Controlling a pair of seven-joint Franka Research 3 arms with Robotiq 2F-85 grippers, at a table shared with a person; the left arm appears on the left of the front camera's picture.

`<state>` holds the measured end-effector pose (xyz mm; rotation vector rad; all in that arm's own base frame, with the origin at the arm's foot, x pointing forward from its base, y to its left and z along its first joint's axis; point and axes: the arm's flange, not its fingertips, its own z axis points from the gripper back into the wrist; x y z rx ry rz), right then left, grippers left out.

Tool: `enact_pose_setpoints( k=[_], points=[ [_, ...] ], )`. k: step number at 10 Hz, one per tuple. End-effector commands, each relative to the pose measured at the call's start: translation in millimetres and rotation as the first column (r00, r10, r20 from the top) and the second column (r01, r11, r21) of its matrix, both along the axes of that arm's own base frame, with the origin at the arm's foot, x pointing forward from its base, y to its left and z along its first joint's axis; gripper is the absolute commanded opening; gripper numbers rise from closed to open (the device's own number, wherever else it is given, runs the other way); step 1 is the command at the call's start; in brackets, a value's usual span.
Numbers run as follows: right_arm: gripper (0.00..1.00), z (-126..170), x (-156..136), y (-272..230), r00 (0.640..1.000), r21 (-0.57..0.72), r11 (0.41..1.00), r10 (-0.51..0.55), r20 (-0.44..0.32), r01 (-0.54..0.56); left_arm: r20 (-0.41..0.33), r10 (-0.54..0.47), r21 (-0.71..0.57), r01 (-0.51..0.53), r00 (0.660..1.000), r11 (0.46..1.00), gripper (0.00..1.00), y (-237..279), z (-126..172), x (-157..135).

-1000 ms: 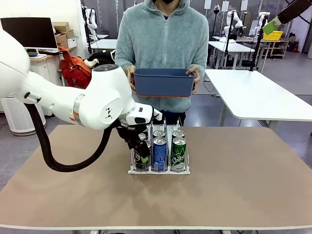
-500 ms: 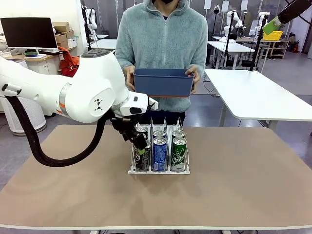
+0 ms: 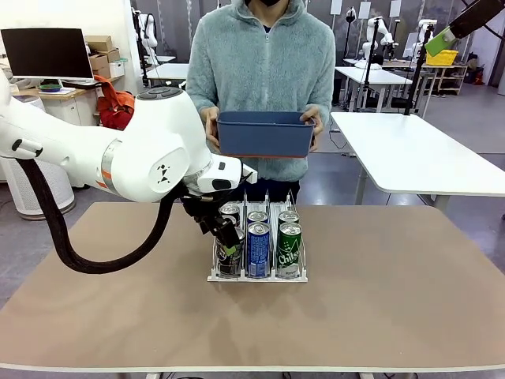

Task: Fill the beverage cans into the dispenser.
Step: Pick up the Sprite handed by the human.

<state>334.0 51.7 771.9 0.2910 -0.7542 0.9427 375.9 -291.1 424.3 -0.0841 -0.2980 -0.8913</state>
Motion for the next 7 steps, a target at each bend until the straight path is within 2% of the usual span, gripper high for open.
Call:
enact_pose_setpoints(
  k=[1, 4, 5, 7],
  points=[
    [1.00, -1, 1, 0, 1.000, 0.002, 1.000, -0.006, 0.006, 0.006, 0.000, 0.000, 0.000, 0.000, 1.000, 1.000, 1.00, 0, 0, 0],
    [1.00, -1, 1, 0, 1.000, 0.002, 1.000, -0.006, 0.006, 0.006, -0.012, -0.045, -0.186, 0.042, 0.999, 0.982, 1.00, 27, 66, 13],
    [1.00, -1, 1, 0, 1.000, 0.002, 1.000, -0.006, 0.006, 0.006, 0.019, -0.028, -0.167, 0.031, 0.999, 0.985, 1.00, 46, 94, 22],
    [1.00, -1, 1, 0, 1.000, 0.002, 1.000, -0.006, 0.006, 0.006, 0.075, -0.042, -0.207, 0.056, 0.996, 0.977, 1.00, 80, 152, 28]
  ],
)
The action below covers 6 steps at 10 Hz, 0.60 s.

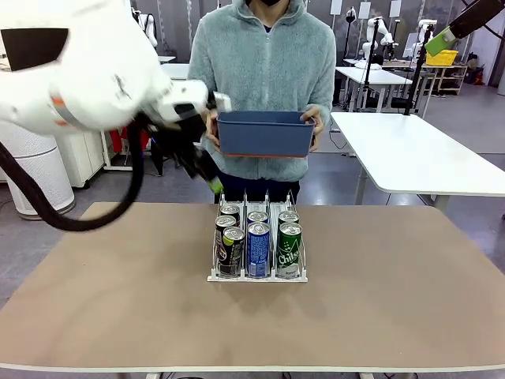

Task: Fill the beverage cans into the dispenser.
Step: Pick up the Sprite handed by the human.

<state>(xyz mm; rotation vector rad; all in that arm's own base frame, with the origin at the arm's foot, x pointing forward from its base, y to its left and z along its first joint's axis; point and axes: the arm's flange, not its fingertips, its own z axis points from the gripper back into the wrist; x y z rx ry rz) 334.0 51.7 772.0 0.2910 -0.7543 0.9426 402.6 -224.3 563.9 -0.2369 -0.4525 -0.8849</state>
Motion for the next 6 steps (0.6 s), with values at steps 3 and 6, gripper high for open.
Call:
enact_pose_setpoints(
  k=[3, 6],
  points=[
    [1.00, -1, 1, 0, 1.000, 0.002, 1.000, -0.006, 0.006, 0.006, 0.103, -0.069, -0.070, 0.076, 0.992, 0.995, 1.00, 48, 108, -8],
    [1.00, -1, 1, 0, 1.000, 0.002, 1.000, -0.006, 0.006, 0.006, 0.181, -0.016, -0.098, 0.034, 0.983, 0.995, 1.00, 60, 169, -34]
  ],
)
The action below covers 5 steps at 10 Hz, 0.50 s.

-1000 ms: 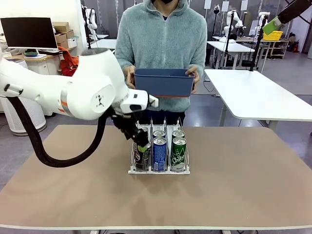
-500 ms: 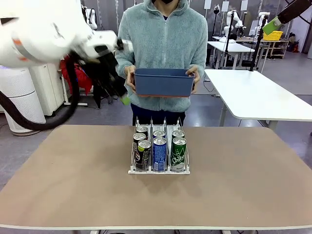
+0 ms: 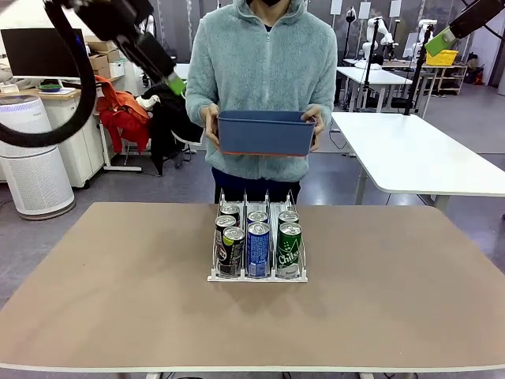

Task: Fill the beverage cans into the dispenser.
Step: Pick up the Sprite handed by the human.

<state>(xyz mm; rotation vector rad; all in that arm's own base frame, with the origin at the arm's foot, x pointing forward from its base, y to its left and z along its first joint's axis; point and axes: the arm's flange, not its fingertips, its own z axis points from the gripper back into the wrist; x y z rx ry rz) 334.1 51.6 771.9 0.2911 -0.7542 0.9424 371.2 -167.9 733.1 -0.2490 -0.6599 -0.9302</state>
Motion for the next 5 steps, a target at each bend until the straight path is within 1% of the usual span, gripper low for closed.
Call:
enact_pose_setpoints(
  k=[1, 3, 4, 5],
  points=[
    [1.00, -1, 1, 0, 1.000, 0.002, 1.000, -0.005, 0.006, 0.005, 0.032, 0.049, -0.010, -0.049, 0.998, 0.999, 1.00, 8, 16, -13],
    [1.00, -1, 1, 0, 1.000, 0.002, 1.000, -0.005, 0.006, 0.005, 0.069, 0.098, 0.007, -0.098, 0.993, 0.995, 1.00, 16, 35, -24],
    [1.00, -1, 1, 0, 1.000, 0.002, 1.000, -0.005, 0.006, 0.005, 0.082, 0.104, 0.026, -0.106, 0.991, 0.994, 1.00, 15, 29, -30],
    [1.00, -1, 1, 0, 1.000, 0.002, 1.000, -0.005, 0.006, 0.005, 0.070, 0.055, -0.022, -0.053, 0.996, 0.998, 1.00, 13, 37, -21]
  ],
)
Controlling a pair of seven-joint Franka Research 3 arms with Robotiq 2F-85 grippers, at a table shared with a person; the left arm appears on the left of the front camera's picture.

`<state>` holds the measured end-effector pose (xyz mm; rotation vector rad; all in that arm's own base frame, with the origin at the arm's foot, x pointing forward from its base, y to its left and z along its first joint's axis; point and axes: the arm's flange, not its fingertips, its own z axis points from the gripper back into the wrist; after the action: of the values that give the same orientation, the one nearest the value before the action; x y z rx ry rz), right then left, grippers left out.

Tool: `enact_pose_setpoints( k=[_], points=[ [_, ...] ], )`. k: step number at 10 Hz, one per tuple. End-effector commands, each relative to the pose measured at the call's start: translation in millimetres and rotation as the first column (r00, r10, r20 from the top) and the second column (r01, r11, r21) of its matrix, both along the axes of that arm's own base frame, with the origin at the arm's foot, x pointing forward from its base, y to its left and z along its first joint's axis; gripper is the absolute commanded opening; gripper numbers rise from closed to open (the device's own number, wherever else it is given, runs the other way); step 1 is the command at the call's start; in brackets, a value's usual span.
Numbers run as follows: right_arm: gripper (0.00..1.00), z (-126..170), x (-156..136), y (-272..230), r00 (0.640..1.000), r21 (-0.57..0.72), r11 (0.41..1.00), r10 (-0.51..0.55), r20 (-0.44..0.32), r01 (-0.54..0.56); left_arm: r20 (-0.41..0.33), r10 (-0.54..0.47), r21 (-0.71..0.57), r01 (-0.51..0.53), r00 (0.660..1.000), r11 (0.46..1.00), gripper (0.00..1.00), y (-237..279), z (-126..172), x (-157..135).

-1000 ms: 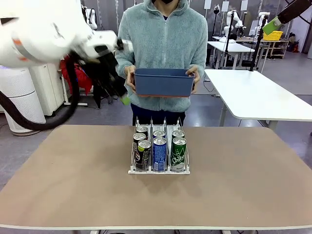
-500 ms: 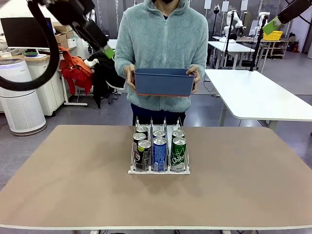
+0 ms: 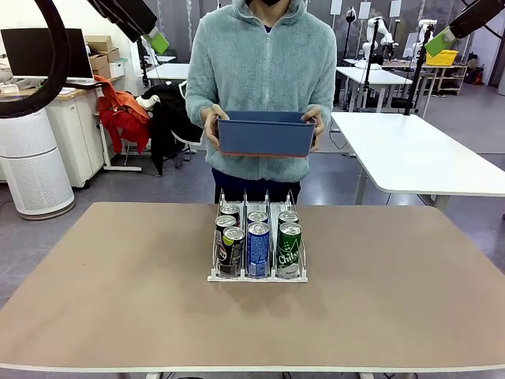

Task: Fill the beverage cans into the dispenser.
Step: Pick up the Sprite handed by the human.

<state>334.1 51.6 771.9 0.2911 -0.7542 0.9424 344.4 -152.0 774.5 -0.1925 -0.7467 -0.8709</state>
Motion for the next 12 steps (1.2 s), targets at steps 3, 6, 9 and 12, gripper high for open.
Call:
enact_pose_setpoints(
  k=[3, 6, 9, 12],
  points=[
    [1.00, -1, 1, 0, 1.000, 0.002, 1.000, -0.005, 0.006, 0.005, -0.014, -0.020, -0.012, 0.020, 1.000, 1.000, 1.00, -2, -4, 6],
    [1.00, -1, 1, 0, 1.000, 0.002, 1.000, -0.005, 0.006, 0.005, -0.014, -0.020, -0.012, 0.020, 1.000, 1.000, 1.00, -2, -4, 6],
    [1.00, -1, 1, 0, 1.000, 0.002, 1.000, -0.005, 0.006, 0.005, -0.081, 0.023, -0.050, -0.027, 0.996, 0.998, 1.00, 0, 13, -3],
    [1.00, -1, 1, 0, 1.000, 0.002, 1.000, -0.005, 0.006, 0.005, -0.074, 0.001, -0.043, -0.004, 0.997, 0.999, 1.00, 9, 38, -14]
  ],
)
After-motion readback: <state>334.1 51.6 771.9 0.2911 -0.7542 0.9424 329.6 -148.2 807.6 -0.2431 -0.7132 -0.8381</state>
